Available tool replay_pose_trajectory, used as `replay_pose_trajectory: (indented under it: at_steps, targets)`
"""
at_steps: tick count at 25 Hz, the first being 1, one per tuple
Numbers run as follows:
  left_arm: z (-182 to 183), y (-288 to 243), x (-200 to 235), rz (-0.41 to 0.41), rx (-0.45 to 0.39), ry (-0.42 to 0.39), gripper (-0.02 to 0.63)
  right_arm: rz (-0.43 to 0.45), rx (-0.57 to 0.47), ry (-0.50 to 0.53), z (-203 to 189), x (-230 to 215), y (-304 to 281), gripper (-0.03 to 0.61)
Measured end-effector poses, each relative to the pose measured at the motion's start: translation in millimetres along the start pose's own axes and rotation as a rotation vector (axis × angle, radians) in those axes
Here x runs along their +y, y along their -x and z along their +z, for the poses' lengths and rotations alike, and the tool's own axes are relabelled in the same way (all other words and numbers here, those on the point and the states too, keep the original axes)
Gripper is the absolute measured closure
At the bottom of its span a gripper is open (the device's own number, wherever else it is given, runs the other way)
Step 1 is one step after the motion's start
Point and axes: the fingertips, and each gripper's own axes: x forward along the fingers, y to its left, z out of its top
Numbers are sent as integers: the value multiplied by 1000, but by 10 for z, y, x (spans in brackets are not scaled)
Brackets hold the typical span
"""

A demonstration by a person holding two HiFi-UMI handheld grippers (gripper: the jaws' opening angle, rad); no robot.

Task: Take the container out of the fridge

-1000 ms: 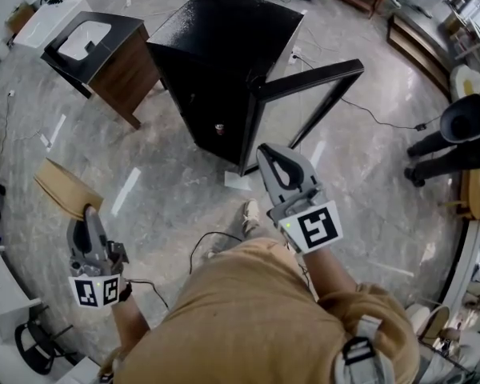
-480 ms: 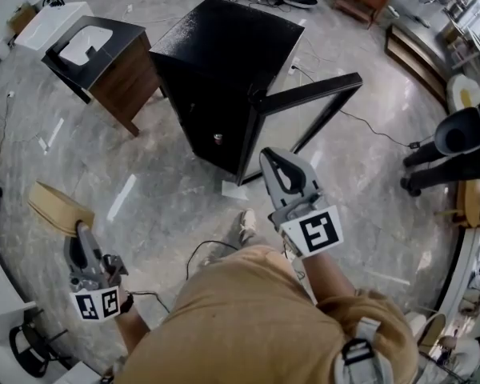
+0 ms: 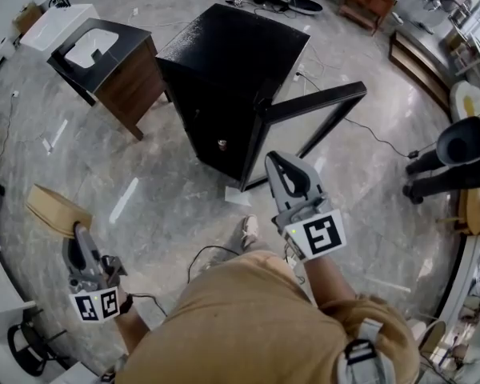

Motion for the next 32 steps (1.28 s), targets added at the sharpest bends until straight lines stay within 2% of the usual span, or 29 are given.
replay_pose_trajectory:
  at_steps: [9, 14, 21, 32]
  targets:
    - [38, 45, -17, 34, 9, -14, 595, -5, 17, 42, -14, -171, -22, 572]
    - [-15, 13, 36, 46, 15, -10, 595, -6, 19, 30, -40, -190, -90, 572]
    - [-29, -90, -27, 23, 15, -12, 595, -8, 33, 54, -88, -234, -89, 572]
    - [-52, -248, -27, 4, 5, -10, 595, -70, -8, 36, 4, -349, -115, 572]
